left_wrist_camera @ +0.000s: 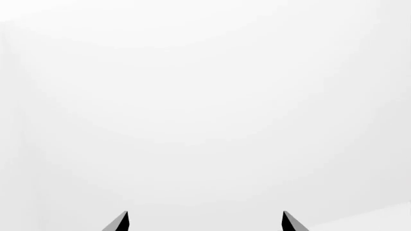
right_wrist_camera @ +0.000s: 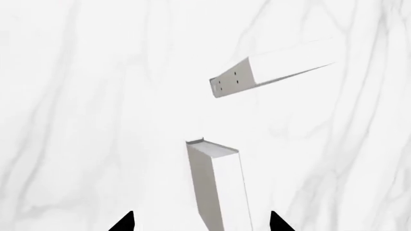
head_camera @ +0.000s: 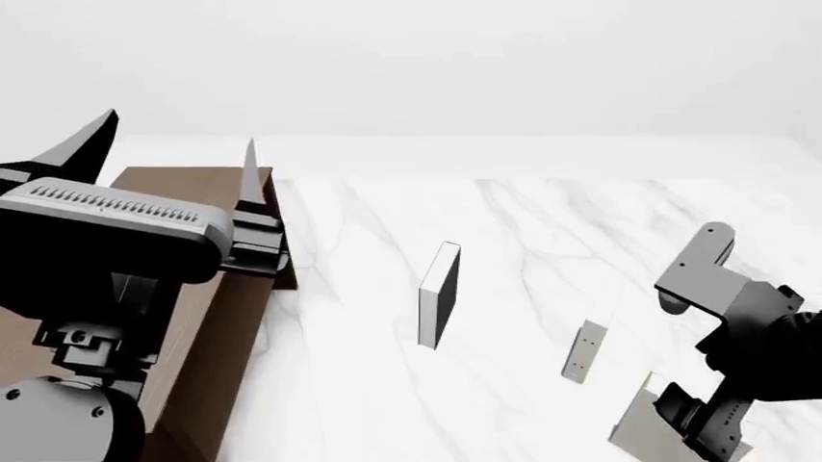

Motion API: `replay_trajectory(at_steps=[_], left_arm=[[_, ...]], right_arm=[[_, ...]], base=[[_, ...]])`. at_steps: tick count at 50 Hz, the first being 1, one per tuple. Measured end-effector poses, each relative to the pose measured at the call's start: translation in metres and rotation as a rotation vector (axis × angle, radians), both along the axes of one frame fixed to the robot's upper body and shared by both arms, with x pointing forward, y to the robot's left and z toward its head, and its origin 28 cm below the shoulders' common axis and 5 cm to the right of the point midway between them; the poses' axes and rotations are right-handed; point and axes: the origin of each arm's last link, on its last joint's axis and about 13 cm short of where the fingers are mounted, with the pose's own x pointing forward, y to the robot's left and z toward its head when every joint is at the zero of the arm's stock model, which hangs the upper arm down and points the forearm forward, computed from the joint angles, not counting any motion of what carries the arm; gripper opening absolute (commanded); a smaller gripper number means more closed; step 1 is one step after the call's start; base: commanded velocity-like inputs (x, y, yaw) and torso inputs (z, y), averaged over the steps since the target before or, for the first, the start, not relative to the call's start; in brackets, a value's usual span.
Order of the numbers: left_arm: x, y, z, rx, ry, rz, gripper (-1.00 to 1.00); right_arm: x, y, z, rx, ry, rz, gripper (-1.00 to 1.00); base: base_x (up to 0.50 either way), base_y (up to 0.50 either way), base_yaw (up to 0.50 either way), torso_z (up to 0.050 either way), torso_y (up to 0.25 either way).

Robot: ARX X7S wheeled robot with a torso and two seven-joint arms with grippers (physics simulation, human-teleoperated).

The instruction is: Pick up the book on the right and place it under the cabinet shelf.

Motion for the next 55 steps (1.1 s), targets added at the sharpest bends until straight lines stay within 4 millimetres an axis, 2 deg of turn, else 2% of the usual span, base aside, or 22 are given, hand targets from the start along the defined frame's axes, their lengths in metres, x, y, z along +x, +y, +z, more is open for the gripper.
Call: replay_trajectory(at_steps=[30,55], left_arm=[[0.002,-0.004,-0.002,0.008,0.017,-0.022,1.0],[0.002,-0.004,-0.002,0.017,0.016,-0.03,1.0]], right_arm=[[0.013,-0.009,-0.022,-0.026,-0.047,-0.048,1.0],[0.017,-0.011,-0.058,-0.01,-0.024,-0.069,1.0]], base=[[0.0,0.0,0.0,0.0,0.0],[0.0,0.0,0.0,0.0,0.0]])
